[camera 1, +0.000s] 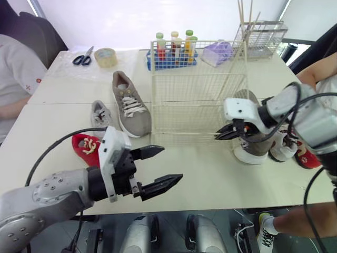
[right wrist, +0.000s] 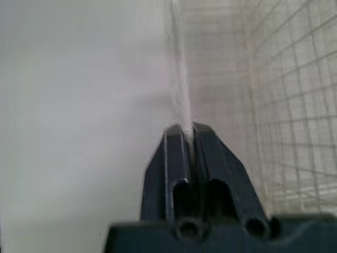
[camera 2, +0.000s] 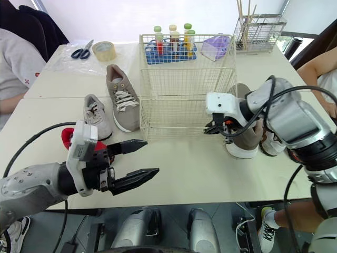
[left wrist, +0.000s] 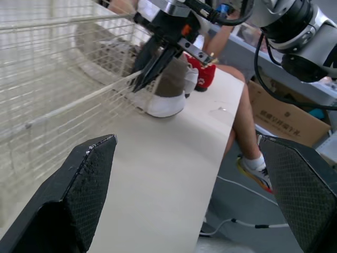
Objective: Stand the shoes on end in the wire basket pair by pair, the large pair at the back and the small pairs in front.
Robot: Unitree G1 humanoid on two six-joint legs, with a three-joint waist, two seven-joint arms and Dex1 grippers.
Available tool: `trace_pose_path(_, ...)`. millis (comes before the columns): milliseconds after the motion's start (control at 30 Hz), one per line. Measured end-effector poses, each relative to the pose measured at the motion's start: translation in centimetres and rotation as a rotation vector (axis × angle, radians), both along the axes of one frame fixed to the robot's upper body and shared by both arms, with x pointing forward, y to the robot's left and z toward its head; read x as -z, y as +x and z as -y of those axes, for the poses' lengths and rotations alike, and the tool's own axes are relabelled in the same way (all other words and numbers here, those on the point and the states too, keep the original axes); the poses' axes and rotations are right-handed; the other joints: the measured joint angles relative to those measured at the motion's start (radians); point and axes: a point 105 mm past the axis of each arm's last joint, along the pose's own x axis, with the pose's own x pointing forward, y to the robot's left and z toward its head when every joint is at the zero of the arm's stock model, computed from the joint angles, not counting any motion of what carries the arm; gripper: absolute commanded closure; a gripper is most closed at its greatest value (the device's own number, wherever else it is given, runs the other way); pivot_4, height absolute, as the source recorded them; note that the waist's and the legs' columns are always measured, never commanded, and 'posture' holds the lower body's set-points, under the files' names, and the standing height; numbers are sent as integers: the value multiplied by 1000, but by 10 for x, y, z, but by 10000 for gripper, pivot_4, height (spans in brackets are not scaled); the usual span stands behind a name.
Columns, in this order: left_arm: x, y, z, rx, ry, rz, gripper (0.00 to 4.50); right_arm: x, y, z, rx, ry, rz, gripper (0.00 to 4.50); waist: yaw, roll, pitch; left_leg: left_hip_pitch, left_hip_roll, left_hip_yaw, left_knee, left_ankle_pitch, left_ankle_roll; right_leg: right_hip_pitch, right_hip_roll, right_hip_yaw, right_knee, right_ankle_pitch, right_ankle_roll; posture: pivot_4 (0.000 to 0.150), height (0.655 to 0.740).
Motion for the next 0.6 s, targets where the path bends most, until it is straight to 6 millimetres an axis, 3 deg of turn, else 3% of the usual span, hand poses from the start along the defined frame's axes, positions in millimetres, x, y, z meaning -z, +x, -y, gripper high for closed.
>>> trace_pose_path(167,0,0,0,11,9,10,0,0,9,-5,-82,-16,98,44571,-13,0,0,0,2,-1,3,1,-1,0,3,0,2,0,0,1500,7371)
trace_pose_path(600,0,3,-2,21,26,20,0,3,12,-18,-79,57,127,44571,-23,0,0,2,4,-1,5,1,-2,1,3,0,5,-1,-2,1500,7371)
